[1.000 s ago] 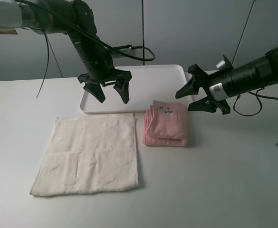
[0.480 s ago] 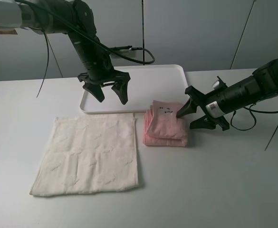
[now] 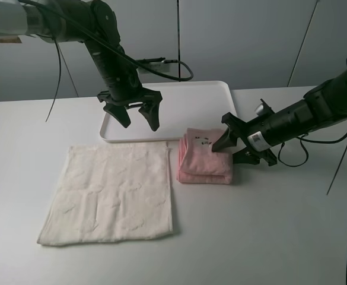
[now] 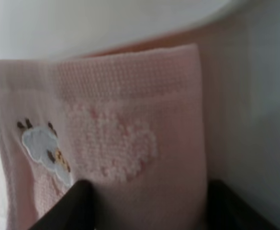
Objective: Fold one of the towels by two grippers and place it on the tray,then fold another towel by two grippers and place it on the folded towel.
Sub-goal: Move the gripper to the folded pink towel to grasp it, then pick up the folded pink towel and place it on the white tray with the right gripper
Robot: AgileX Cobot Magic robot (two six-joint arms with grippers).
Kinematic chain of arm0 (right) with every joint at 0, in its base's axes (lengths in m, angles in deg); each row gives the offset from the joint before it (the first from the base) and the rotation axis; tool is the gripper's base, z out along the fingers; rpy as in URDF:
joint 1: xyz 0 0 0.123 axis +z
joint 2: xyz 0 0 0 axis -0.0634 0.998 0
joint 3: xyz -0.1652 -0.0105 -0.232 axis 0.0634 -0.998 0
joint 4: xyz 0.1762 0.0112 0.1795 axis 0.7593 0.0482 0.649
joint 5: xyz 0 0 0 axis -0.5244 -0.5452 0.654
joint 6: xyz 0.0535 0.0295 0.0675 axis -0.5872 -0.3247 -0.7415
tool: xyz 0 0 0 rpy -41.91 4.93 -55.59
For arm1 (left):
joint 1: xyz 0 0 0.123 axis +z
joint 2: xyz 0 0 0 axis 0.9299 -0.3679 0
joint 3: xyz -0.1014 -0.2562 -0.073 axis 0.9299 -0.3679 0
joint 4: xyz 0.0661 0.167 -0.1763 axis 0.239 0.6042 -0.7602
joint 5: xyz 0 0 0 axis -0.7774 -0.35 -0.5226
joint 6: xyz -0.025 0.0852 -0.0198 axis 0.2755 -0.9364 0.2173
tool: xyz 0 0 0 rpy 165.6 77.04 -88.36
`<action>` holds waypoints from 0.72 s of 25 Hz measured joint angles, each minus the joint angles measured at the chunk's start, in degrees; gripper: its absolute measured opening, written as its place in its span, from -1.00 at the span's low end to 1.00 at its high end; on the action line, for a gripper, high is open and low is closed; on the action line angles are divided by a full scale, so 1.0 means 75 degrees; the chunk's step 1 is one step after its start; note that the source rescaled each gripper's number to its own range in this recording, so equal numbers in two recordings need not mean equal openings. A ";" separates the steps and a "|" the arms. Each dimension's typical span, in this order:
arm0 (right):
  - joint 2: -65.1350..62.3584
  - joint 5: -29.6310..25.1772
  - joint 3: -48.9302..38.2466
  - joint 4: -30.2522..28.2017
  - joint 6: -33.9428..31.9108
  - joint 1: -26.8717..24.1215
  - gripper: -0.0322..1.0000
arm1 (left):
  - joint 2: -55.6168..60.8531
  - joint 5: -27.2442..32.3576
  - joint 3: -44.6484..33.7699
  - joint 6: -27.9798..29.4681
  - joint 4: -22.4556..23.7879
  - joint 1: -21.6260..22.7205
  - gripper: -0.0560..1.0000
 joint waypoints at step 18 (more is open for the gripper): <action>-0.1397 -0.0033 0.0614 -0.0406 0.0325 0.0206 -0.77 | 0.0063 0.0000 0.0000 -0.0502 -0.0899 0.0064 1.00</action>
